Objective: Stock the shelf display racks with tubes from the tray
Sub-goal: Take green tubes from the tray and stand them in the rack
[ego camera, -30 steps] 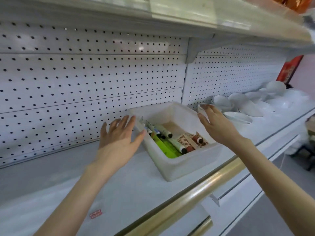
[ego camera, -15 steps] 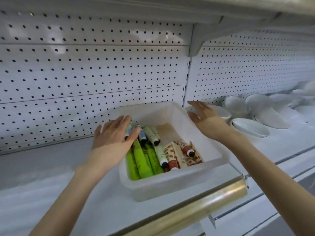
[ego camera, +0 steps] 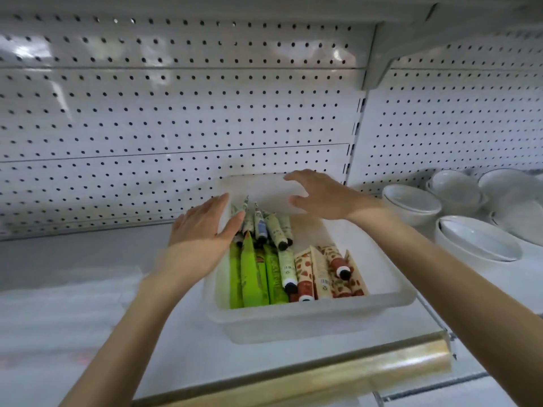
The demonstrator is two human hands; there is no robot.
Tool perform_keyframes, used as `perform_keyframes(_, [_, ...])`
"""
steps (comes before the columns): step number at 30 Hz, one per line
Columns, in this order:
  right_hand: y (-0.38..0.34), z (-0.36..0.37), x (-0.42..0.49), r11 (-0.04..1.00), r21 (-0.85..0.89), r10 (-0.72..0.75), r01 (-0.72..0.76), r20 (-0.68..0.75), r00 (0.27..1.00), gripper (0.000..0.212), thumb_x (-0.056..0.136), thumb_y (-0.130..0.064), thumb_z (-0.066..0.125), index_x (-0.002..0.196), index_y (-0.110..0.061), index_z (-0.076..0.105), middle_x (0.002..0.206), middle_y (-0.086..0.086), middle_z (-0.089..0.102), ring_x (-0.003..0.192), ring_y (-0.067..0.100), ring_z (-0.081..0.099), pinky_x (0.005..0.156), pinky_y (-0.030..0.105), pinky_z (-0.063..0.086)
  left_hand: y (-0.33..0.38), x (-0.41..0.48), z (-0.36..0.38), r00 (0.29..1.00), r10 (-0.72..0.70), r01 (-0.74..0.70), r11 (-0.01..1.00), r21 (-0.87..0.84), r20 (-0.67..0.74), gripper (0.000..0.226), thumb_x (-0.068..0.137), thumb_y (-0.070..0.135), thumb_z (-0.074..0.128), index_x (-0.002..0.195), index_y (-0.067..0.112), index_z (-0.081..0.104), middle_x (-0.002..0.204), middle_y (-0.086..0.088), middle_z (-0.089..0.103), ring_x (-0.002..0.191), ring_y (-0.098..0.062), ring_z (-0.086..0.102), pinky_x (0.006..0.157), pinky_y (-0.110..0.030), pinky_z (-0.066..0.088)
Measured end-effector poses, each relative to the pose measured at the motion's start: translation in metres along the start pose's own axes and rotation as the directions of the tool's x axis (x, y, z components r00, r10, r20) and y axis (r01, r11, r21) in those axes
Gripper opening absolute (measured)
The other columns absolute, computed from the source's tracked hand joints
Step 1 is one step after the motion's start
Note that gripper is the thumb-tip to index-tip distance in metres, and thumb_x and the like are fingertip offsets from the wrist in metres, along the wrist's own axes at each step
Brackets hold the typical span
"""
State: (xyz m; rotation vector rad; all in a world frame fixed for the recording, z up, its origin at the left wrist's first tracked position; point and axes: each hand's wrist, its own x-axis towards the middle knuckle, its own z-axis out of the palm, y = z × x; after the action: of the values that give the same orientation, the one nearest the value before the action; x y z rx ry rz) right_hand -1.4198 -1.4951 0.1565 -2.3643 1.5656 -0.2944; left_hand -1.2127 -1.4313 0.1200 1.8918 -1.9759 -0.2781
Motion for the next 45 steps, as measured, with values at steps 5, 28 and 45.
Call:
perform_keyframes(5, [-0.015, 0.03, 0.03, 0.992, -0.096, 0.097, -0.076, 0.24, 0.966, 0.048, 0.093, -0.023, 0.05, 0.135, -0.002, 0.04, 0.138, 0.015, 0.046, 0.126, 0.029, 0.045, 0.102, 0.037, 0.04, 0.003, 0.004, -0.001, 0.999, 0.047, -0.047, 0.999, -0.026, -0.009, 0.057, 0.096, 0.05, 0.027, 0.147, 0.026, 0.018, 0.154, 0.005, 0.022, 0.14, -0.018, 0.021, 0.115, -0.036, 0.015])
perform_keyframes(28, [0.037, 0.044, 0.034, 0.962, -0.029, 0.271, -0.272, 0.242, 0.932, 0.032, 0.078, -0.01, 0.063, 0.108, 0.002, 0.063, 0.113, 0.018, 0.063, 0.078, 0.016, 0.055, 0.061, 0.02, 0.048, -0.015, 0.003, -0.005, 0.997, 0.079, -0.08, 0.986, -0.149, -0.012, 0.054, 0.096, 0.049, 0.031, 0.146, 0.03, 0.024, 0.152, 0.009, 0.027, 0.138, -0.013, 0.026, 0.111, -0.031, 0.019])
perform_keyframes(45, [0.034, 0.029, 0.028, 0.946, 0.232, 0.202, -0.226, 0.125, 0.971, 0.026, 0.093, -0.01, 0.051, 0.119, -0.011, 0.054, 0.114, 0.007, 0.055, 0.097, 0.023, 0.053, 0.074, 0.029, 0.046, -0.024, 0.017, -0.005, 0.99, 0.094, -0.127, 0.924, -0.361, -0.106, 0.045, 0.095, 0.04, 0.044, 0.136, 0.024, 0.043, 0.142, 0.005, 0.044, 0.127, -0.013, 0.041, 0.106, -0.032, 0.031])
